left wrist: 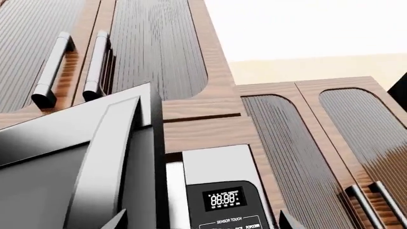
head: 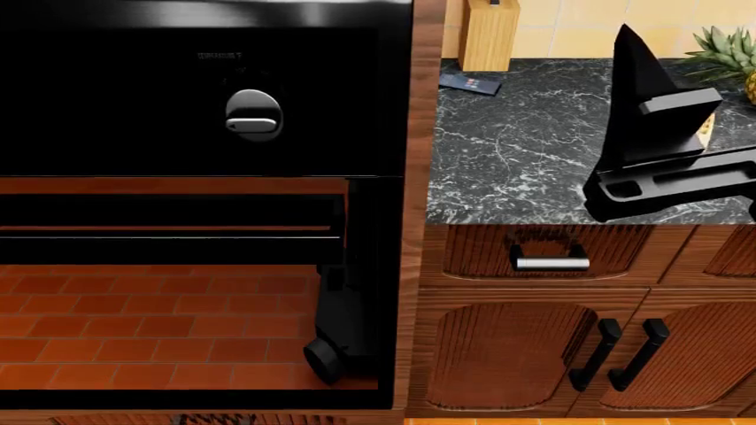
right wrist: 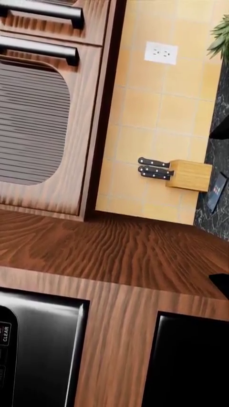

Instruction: Open the microwave door

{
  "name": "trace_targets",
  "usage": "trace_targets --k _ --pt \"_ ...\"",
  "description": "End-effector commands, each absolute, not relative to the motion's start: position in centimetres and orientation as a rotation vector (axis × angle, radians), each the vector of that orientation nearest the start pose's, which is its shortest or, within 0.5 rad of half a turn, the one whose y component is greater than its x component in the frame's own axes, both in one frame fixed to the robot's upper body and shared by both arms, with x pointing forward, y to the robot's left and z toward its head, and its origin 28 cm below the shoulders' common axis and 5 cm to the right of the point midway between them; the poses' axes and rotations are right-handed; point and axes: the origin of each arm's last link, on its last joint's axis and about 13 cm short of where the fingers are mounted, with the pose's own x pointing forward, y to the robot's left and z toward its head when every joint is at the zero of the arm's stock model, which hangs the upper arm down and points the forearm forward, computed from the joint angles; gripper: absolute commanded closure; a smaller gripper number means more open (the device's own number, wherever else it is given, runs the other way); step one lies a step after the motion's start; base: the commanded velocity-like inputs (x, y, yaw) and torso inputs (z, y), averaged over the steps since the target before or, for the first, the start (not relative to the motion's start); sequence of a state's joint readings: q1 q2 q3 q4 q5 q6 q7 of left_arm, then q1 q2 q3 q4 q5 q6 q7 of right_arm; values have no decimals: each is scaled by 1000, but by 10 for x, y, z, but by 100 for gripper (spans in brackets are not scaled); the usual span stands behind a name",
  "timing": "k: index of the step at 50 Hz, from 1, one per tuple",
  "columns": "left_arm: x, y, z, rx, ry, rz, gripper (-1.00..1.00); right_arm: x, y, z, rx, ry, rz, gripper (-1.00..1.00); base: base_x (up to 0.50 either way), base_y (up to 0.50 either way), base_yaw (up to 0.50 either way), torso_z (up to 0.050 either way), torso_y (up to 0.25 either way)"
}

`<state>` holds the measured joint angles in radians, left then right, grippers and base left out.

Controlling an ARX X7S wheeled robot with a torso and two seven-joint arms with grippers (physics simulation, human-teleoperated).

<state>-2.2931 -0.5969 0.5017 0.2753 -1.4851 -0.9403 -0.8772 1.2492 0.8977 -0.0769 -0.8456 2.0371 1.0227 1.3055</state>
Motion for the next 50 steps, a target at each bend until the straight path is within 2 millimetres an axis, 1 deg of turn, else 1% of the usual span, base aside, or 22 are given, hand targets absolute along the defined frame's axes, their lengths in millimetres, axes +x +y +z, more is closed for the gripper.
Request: trace_targets --k 1,9,15,30,38,45,50 --pt "117 192 534 132 -1020 -196 -100 137 -133 326 -133 -345 88 -100 0 0 0 0 0" --pt "136 172 536 155 -961 -268 -100 136 -135 323 -126 -344 87 -100 0 0 0 0 0" --pt "146 163 541 181 -928 -313 -100 136 -137 320 -120 -341 84 -100 0 0 0 0 0" --pt "149 150 544 197 -924 -369 -100 138 -136 319 -115 -340 86 -100 0 0 0 0 0" --pt "159 140 543 195 -902 -403 -100 138 -136 318 -112 -340 87 -100 0 0 0 0 0" --pt "179 130 544 182 -829 -437 -100 137 -137 317 -106 -339 86 -100 0 0 0 0 0" --pt "195 126 546 172 -789 -431 -100 137 -138 315 -102 -337 83 -100 0 0 0 0 0"
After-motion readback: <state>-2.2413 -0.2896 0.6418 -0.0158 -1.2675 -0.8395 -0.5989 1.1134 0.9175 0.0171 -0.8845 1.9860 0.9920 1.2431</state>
